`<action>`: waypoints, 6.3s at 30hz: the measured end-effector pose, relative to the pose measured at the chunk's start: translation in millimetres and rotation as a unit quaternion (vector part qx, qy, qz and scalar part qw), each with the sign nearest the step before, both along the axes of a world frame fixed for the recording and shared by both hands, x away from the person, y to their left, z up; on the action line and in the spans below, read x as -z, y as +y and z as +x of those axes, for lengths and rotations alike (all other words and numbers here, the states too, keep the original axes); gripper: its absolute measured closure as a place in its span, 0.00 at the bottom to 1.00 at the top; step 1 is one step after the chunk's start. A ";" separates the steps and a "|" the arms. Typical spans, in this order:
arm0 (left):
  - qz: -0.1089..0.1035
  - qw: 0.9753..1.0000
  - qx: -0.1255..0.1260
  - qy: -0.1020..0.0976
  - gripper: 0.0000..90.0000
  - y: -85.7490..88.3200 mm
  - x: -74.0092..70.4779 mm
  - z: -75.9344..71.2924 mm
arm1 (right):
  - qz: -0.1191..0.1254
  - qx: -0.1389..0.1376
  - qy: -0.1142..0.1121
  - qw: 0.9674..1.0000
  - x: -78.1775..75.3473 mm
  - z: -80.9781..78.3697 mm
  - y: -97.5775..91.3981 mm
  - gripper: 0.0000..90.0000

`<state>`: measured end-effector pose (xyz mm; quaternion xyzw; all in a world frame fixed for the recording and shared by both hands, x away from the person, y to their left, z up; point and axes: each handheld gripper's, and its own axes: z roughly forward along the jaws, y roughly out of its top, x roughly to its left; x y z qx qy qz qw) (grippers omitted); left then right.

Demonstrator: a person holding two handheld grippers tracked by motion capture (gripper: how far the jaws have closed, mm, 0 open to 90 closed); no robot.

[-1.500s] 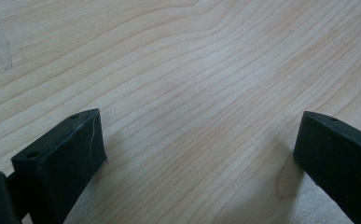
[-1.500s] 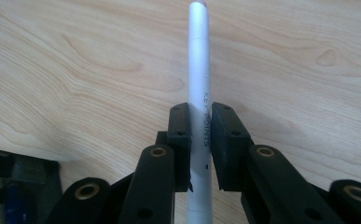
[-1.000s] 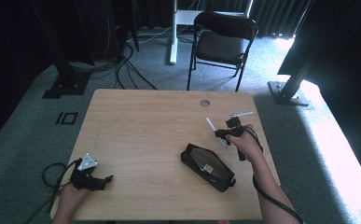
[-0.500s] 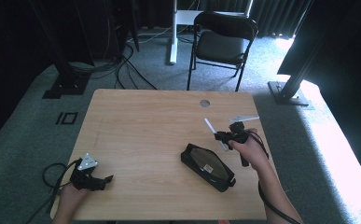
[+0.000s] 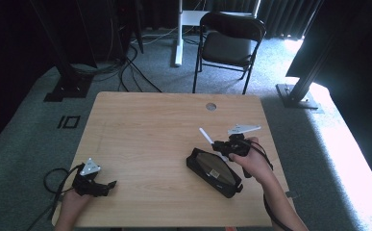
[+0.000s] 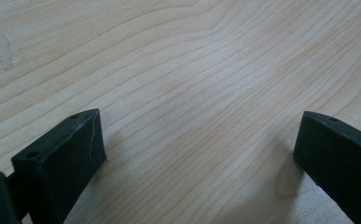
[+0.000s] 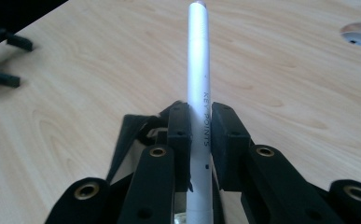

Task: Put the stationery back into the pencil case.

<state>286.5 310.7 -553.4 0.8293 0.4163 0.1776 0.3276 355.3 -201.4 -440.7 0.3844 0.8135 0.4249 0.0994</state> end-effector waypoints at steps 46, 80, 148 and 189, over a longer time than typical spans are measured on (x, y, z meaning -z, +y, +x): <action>0.000 1.000 0.000 0.000 0.02 0.0 0.0 0.0 | -0.123 -0.070 0.088 0.986 50.7 -14.6 26.7 0.87; 0.000 1.000 0.000 0.000 0.02 0.0 0.0 0.0 | -0.048 -0.052 0.022 0.997 15.8 -14.9 9.2 0.65; 0.000 1.000 0.000 0.000 0.02 0.0 0.0 0.0 | -0.055 0.223 0.003 0.973 87.3 8.8 -83.7 0.33; 0.000 1.000 0.000 0.000 0.02 -0.4 -0.1 0.6 | -0.079 0.287 -0.009 0.955 117.3 -35.8 -98.1 0.21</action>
